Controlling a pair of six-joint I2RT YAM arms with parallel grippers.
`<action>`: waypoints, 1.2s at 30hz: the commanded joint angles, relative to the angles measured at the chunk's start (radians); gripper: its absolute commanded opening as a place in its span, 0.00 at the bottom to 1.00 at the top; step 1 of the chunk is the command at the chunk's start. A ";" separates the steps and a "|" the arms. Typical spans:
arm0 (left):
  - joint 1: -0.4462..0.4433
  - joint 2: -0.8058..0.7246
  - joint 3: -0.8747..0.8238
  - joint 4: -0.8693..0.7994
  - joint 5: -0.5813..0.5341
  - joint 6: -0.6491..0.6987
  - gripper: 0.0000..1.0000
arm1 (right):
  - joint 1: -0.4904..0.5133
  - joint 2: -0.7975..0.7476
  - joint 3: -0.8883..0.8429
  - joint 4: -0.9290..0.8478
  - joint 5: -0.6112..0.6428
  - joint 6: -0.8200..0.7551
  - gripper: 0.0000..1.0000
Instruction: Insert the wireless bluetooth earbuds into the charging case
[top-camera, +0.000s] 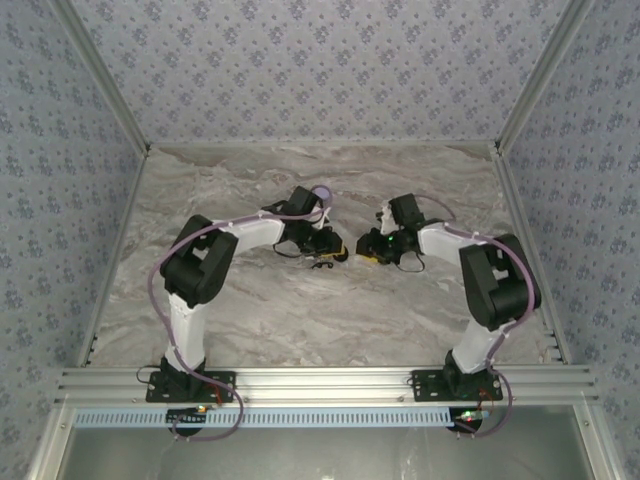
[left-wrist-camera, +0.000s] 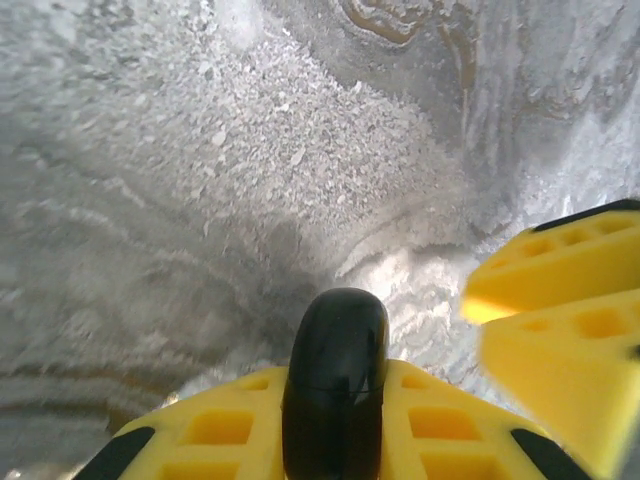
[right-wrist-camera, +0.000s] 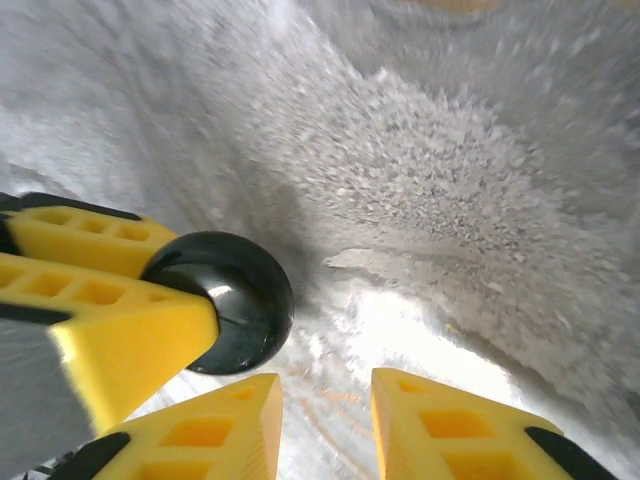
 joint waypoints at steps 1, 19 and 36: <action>0.025 -0.145 -0.052 0.124 -0.002 -0.023 0.16 | -0.041 -0.131 -0.018 -0.022 0.001 -0.029 0.35; 0.050 -0.532 -0.285 0.605 0.130 -0.094 0.15 | -0.085 -0.405 0.100 0.008 -0.361 -0.181 0.59; 0.028 -0.590 -0.302 0.640 0.200 -0.079 0.15 | -0.024 -0.367 0.163 0.071 -0.461 -0.194 0.57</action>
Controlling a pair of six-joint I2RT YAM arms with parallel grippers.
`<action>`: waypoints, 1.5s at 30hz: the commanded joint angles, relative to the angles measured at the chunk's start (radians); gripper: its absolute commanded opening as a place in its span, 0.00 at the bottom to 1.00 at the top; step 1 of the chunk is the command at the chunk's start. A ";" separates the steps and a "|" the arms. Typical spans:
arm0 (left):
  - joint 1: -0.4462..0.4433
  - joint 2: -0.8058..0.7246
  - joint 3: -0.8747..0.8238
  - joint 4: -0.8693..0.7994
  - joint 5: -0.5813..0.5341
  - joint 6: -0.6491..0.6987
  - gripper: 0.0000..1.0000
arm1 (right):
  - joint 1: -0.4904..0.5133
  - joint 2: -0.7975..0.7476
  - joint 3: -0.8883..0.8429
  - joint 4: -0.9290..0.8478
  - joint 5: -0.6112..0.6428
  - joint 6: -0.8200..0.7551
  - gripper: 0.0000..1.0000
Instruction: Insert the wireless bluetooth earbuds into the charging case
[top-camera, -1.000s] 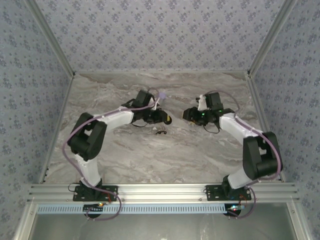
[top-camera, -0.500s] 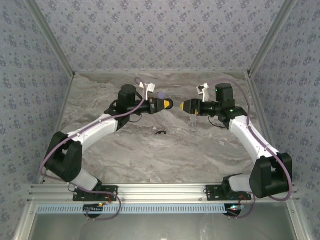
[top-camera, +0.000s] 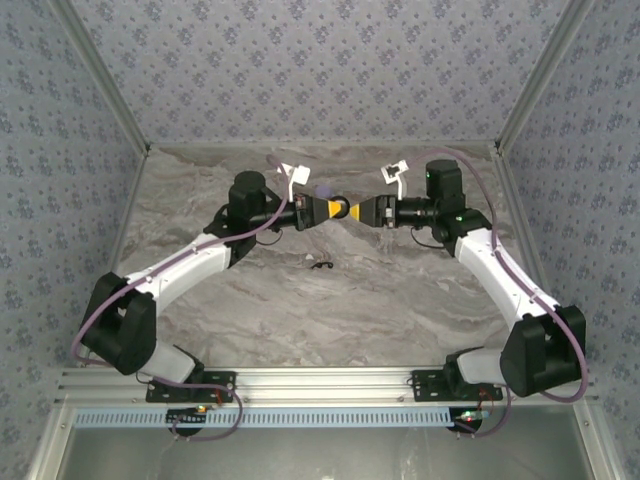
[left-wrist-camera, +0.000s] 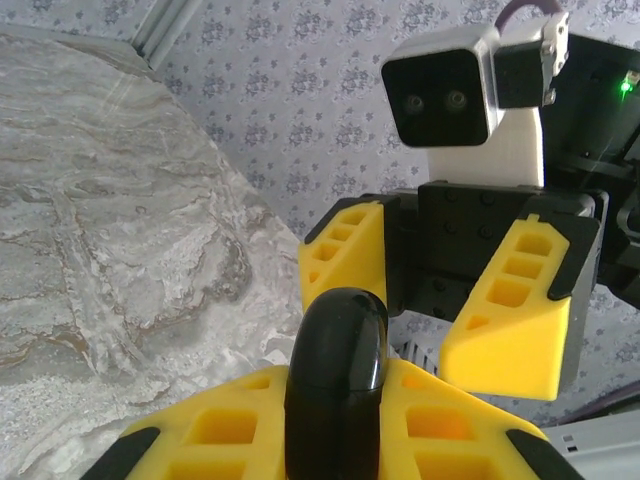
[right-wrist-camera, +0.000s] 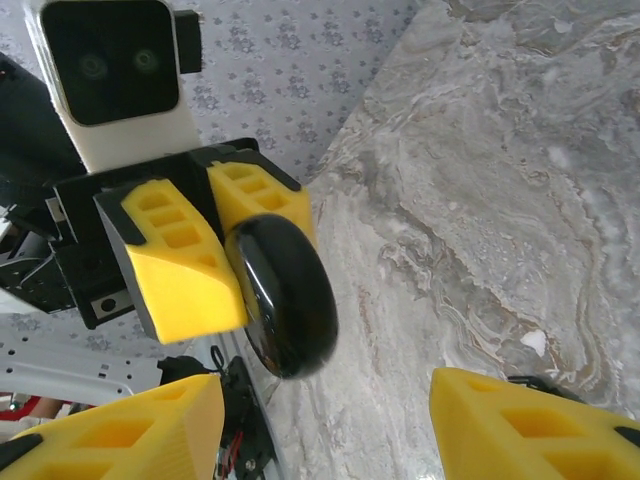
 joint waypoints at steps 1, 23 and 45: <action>-0.011 -0.033 0.010 0.032 0.037 0.010 0.15 | 0.016 0.013 0.046 0.013 -0.044 -0.031 0.56; -0.022 -0.034 0.023 0.020 0.055 0.019 0.14 | 0.039 0.050 0.071 0.020 -0.076 -0.036 0.34; -0.023 -0.037 0.100 -0.249 0.134 0.157 0.42 | 0.046 0.057 0.127 -0.165 -0.083 -0.144 0.22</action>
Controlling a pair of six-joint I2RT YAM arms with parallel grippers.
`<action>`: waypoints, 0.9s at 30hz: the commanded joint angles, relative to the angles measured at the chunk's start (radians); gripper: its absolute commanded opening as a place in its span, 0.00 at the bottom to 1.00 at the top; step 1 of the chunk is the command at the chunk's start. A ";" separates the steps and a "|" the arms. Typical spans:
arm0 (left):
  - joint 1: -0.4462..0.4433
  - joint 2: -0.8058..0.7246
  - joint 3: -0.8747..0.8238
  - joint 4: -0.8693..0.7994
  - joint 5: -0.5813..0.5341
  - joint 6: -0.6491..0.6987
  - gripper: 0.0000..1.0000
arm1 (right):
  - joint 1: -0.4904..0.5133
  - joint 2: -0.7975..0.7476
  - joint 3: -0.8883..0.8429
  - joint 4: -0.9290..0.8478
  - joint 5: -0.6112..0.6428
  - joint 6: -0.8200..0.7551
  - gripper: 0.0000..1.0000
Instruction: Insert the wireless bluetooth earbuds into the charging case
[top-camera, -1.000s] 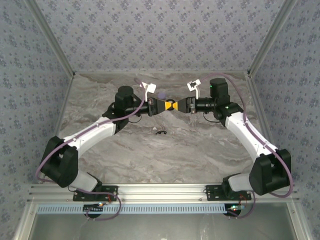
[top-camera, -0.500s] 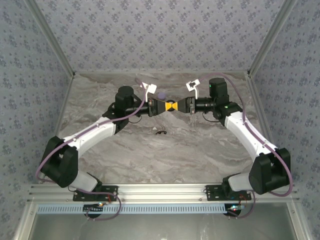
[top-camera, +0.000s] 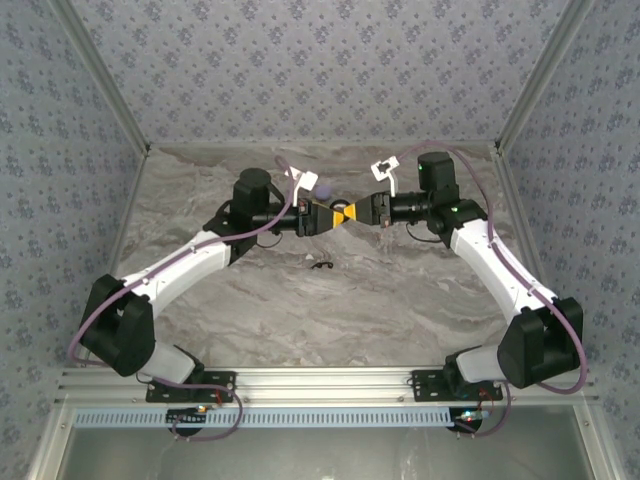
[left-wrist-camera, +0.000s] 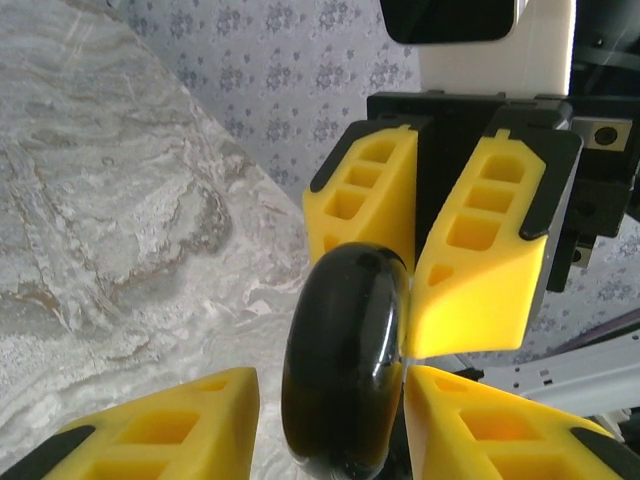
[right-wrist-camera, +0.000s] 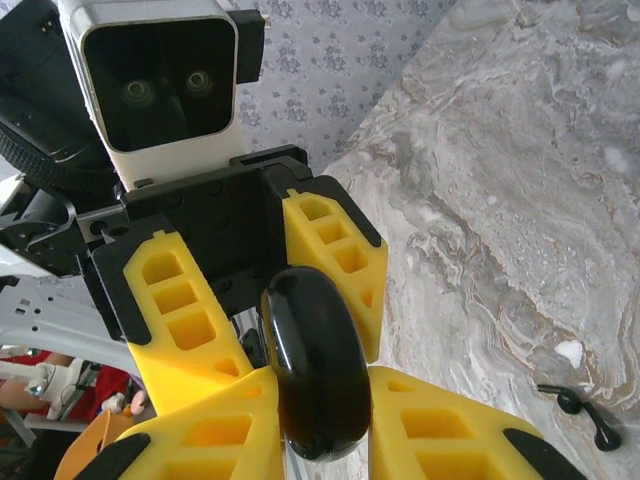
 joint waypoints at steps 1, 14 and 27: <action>-0.007 -0.030 0.048 -0.061 0.050 0.054 0.42 | 0.013 0.011 0.032 -0.061 -0.037 -0.052 0.22; -0.007 -0.024 0.043 -0.038 0.058 0.042 0.35 | 0.034 0.013 0.066 -0.108 -0.050 -0.102 0.23; -0.007 -0.030 0.047 -0.081 0.001 0.081 0.14 | 0.035 -0.008 0.064 -0.157 0.022 -0.118 0.34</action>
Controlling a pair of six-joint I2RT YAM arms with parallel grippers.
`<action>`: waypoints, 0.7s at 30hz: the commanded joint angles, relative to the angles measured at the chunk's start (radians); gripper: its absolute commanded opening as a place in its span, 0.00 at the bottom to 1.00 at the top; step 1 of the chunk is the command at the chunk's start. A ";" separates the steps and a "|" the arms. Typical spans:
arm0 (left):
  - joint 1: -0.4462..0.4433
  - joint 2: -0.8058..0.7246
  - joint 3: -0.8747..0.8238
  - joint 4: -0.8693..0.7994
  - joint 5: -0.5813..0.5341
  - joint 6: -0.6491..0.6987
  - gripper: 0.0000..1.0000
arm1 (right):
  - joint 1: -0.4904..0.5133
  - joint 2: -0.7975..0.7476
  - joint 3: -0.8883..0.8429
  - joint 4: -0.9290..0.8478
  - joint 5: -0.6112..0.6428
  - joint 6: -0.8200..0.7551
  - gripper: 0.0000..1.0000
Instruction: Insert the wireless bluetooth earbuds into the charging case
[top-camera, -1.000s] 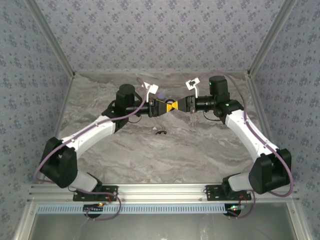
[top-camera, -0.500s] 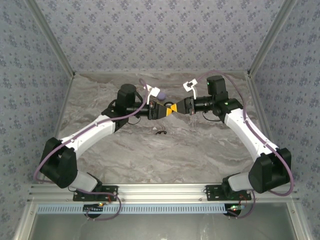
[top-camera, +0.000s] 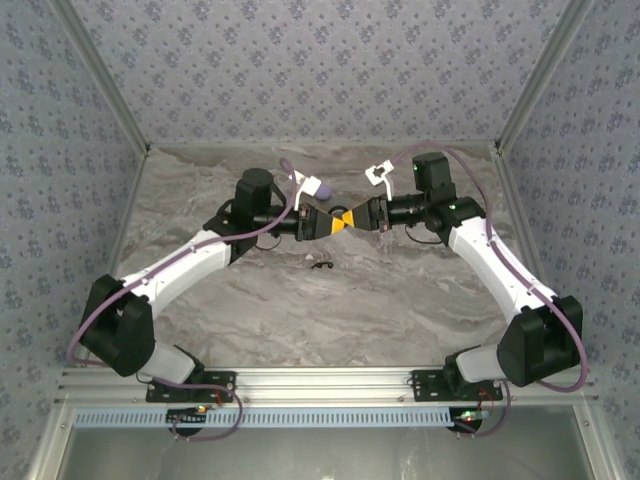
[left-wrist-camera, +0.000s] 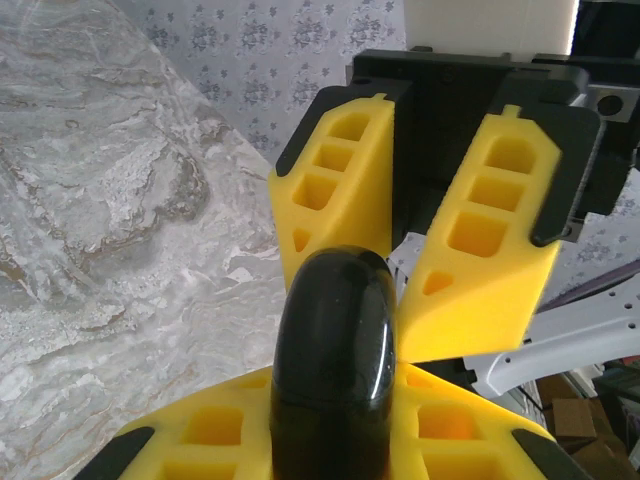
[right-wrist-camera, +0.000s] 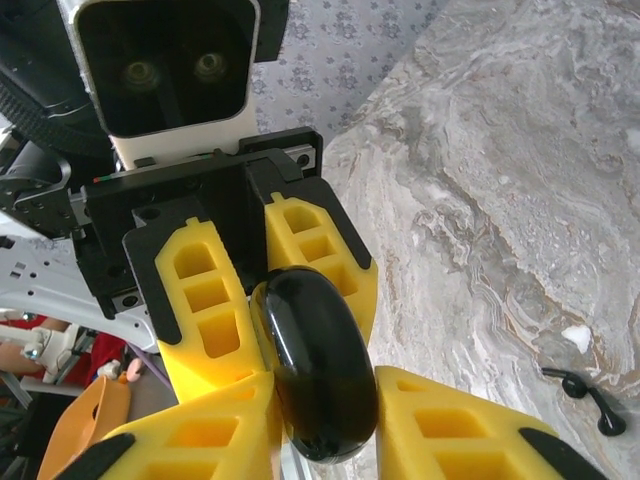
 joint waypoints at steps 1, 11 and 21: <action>-0.001 -0.033 0.033 -0.024 -0.071 0.053 0.14 | 0.014 -0.026 0.029 -0.061 0.047 -0.014 0.39; -0.017 -0.121 -0.173 0.289 -0.131 0.339 0.13 | 0.015 -0.107 0.031 -0.177 0.200 -0.050 0.57; -0.035 -0.152 -0.207 0.252 -0.127 0.582 0.14 | 0.078 -0.112 0.069 -0.276 0.229 -0.114 0.59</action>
